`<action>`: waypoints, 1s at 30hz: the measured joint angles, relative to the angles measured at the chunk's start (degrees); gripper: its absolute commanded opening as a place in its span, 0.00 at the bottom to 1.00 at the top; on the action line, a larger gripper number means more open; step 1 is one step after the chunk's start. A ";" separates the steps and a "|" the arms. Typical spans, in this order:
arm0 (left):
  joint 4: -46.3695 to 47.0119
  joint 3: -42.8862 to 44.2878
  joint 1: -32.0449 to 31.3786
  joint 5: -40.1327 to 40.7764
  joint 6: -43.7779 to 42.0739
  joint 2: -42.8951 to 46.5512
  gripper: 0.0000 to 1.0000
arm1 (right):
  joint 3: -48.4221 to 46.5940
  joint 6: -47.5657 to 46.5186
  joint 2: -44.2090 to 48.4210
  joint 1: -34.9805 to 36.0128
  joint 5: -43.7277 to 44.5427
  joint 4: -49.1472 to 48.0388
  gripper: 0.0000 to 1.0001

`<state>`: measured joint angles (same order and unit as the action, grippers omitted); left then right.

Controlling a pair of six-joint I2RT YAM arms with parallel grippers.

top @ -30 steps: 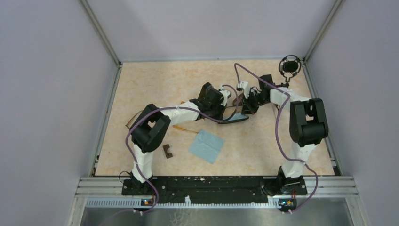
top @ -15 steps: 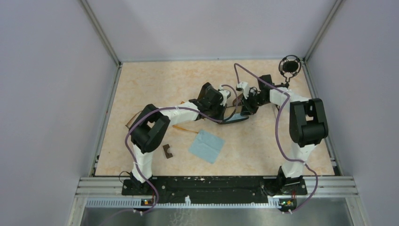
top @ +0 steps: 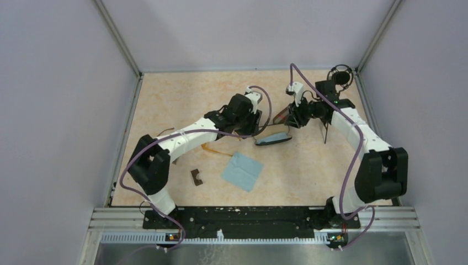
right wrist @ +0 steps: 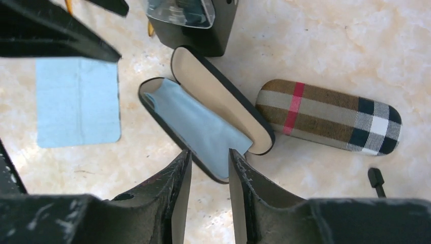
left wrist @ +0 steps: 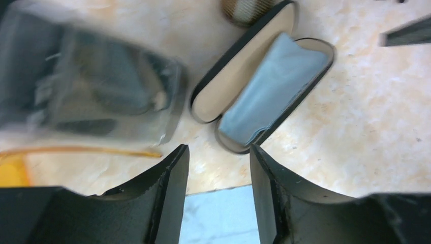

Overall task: Organize the sunglasses
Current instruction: Place the glasses cleaning cloth in the sunglasses case, then fold the sunglasses at the center of the board.

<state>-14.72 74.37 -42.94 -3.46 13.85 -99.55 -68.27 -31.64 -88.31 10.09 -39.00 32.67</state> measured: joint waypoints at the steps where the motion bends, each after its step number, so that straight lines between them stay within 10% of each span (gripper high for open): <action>1: -1.46 0.00 -0.04 1.79 0.04 1.16 0.60 | 0.57 0.48 1.53 0.00 -0.11 0.04 0.36; 10: -16.37 0.00 5.86 18.29 0.37 6.16 0.68 | 12.90 4.48 21.00 0.02 -0.85 3.48 0.57; 30: -19.12 1.44 20.06 11.82 -7.63 -5.20 0.37 | 23.65 7.67 32.46 0.04 -3.58 -0.09 0.56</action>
<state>-33.85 75.81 -22.87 8.36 6.22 -104.75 -44.62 -23.97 -55.86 10.13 -42.59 32.58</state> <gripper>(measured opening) 0.434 0.568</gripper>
